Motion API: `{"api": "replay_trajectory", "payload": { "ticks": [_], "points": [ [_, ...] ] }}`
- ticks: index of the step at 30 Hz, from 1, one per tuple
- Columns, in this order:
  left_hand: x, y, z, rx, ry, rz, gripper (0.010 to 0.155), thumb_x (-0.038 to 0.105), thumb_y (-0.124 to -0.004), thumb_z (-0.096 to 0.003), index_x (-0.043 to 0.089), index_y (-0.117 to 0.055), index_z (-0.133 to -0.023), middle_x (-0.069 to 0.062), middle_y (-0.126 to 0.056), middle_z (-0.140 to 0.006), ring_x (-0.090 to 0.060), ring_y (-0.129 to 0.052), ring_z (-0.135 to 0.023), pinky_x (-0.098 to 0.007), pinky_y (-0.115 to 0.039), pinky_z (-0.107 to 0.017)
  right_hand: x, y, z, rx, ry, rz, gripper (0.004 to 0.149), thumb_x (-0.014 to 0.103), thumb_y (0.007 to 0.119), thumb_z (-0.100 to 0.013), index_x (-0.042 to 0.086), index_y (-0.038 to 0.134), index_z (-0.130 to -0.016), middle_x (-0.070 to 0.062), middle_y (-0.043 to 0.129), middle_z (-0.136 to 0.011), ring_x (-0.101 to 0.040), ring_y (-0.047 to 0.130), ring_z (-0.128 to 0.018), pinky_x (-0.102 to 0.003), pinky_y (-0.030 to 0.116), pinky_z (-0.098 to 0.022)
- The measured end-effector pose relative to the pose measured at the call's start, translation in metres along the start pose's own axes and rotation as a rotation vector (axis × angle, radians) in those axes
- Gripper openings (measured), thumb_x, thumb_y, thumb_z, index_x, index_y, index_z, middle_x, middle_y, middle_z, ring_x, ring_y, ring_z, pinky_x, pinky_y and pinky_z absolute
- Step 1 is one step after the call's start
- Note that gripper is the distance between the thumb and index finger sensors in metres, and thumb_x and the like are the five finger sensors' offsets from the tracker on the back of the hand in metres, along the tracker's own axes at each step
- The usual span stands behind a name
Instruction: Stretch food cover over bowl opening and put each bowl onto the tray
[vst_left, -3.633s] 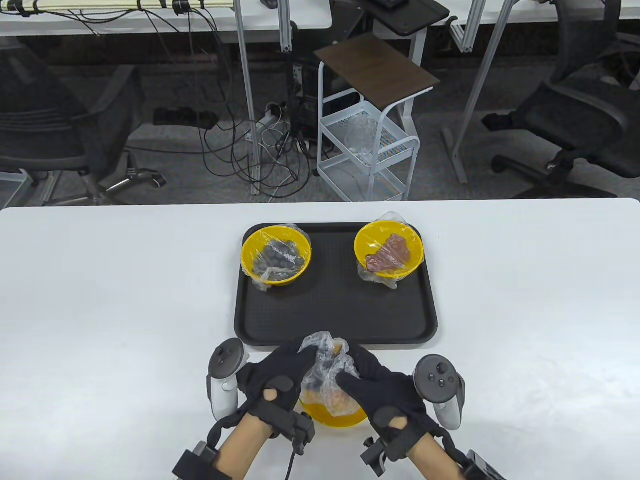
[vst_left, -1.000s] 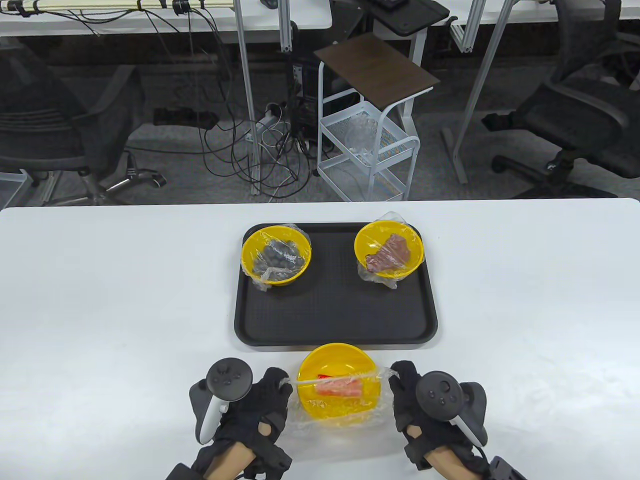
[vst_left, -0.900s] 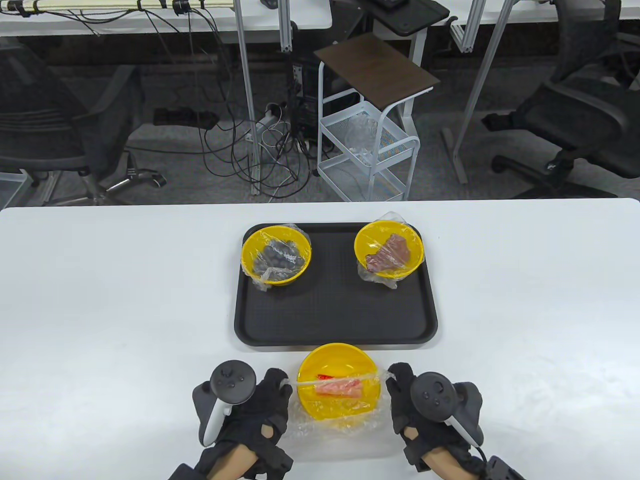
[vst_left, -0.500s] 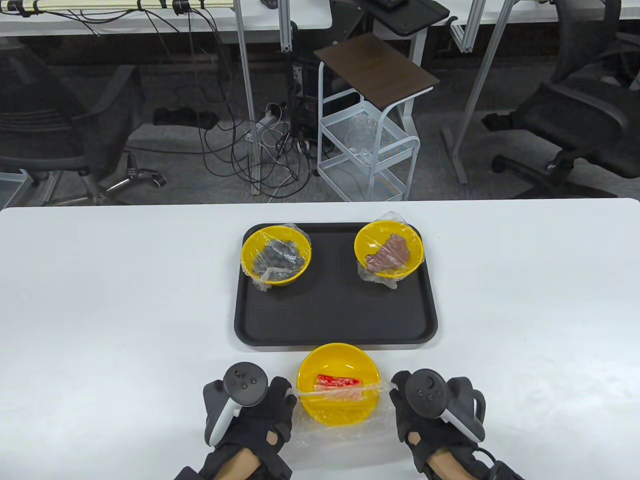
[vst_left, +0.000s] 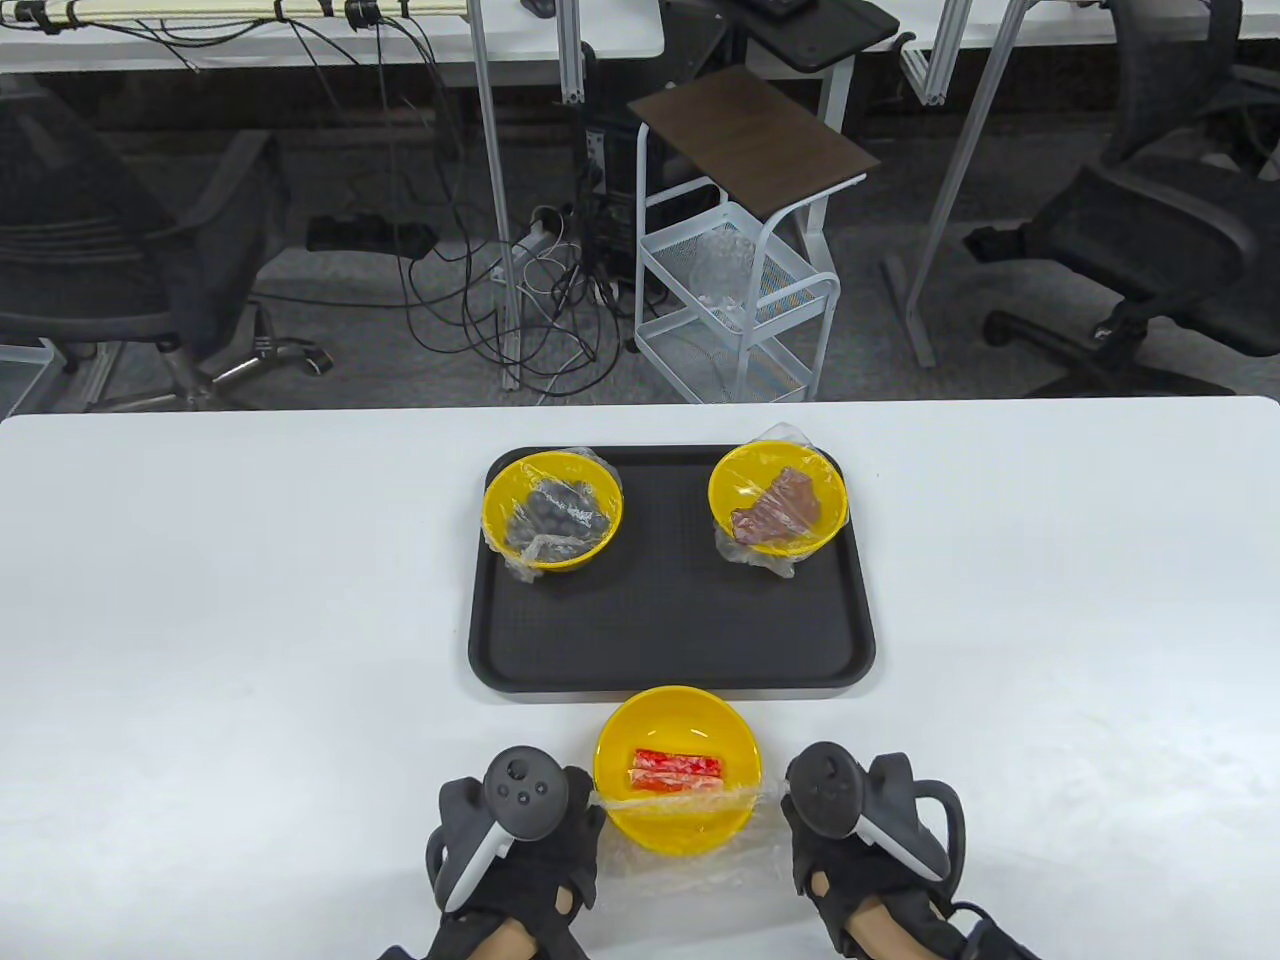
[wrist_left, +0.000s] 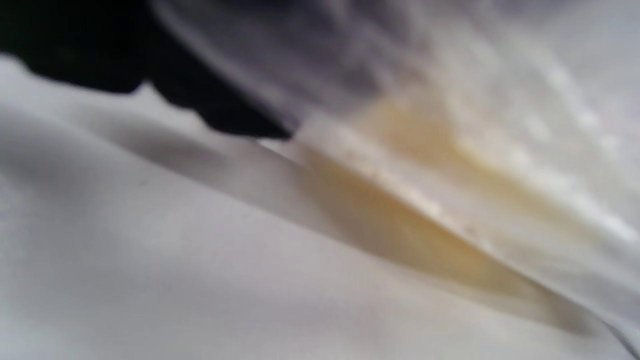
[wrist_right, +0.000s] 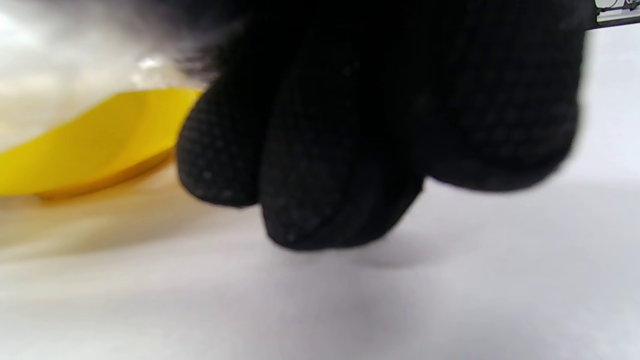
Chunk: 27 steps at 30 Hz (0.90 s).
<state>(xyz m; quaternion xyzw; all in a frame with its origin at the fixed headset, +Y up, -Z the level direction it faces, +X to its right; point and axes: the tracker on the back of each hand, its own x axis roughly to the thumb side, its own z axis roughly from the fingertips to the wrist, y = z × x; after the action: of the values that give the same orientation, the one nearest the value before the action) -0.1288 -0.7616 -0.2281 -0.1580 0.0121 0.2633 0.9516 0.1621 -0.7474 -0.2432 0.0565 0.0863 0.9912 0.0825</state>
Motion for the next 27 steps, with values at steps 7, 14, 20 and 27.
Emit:
{"api": "replay_trajectory", "payload": {
  "ticks": [7, 14, 20, 27],
  "points": [
    [-0.001, -0.004, -0.003, 0.053, -0.02, 0.015, 0.05, 0.04, -0.08, -0.0481, 0.017, -0.075, -0.093, 0.002, -0.101, -0.042, -0.016, -0.106, -0.009, -0.036, -0.097, -0.008, -0.004, 0.003, -0.003, -0.115, -0.019, -0.019, 0.051, 0.033, 0.079, -0.045, 0.009, 0.077, -0.089, 0.003, 0.107, -0.047, -0.024, 0.113, -0.026, -0.036, 0.095, -0.014],
    [-0.007, -0.003, -0.01, 0.011, 0.0, 0.087, 0.051, 0.04, -0.08, -0.0485, 0.018, -0.074, -0.095, 0.002, -0.1, -0.044, -0.018, -0.106, -0.012, -0.036, -0.097, -0.01, -0.006, 0.004, -0.006, -0.149, -0.026, -0.039, 0.051, 0.033, 0.079, -0.045, 0.011, 0.077, -0.09, 0.003, 0.107, -0.048, -0.025, 0.112, -0.027, -0.036, 0.094, -0.016],
    [-0.01, -0.004, -0.018, 0.004, 0.007, 0.135, 0.053, 0.04, -0.079, -0.0487, 0.022, -0.072, -0.098, 0.002, -0.1, -0.046, -0.019, -0.107, -0.015, -0.037, -0.097, -0.013, -0.007, 0.003, -0.009, -0.17, -0.034, -0.07, 0.056, 0.033, 0.079, -0.045, 0.014, 0.072, -0.097, 0.003, 0.107, -0.049, -0.025, 0.111, -0.027, -0.036, 0.093, -0.016],
    [-0.012, -0.005, -0.03, -0.056, 0.016, 0.173, 0.059, 0.04, -0.077, -0.0498, 0.036, -0.063, -0.107, 0.002, -0.1, -0.051, -0.021, -0.107, -0.02, -0.038, -0.096, -0.018, -0.011, 0.002, -0.018, -0.127, -0.038, -0.162, 0.057, 0.032, 0.078, -0.047, 0.03, 0.068, -0.103, 0.001, 0.105, -0.054, -0.026, 0.11, -0.03, -0.037, 0.092, -0.018]
  ]
}}
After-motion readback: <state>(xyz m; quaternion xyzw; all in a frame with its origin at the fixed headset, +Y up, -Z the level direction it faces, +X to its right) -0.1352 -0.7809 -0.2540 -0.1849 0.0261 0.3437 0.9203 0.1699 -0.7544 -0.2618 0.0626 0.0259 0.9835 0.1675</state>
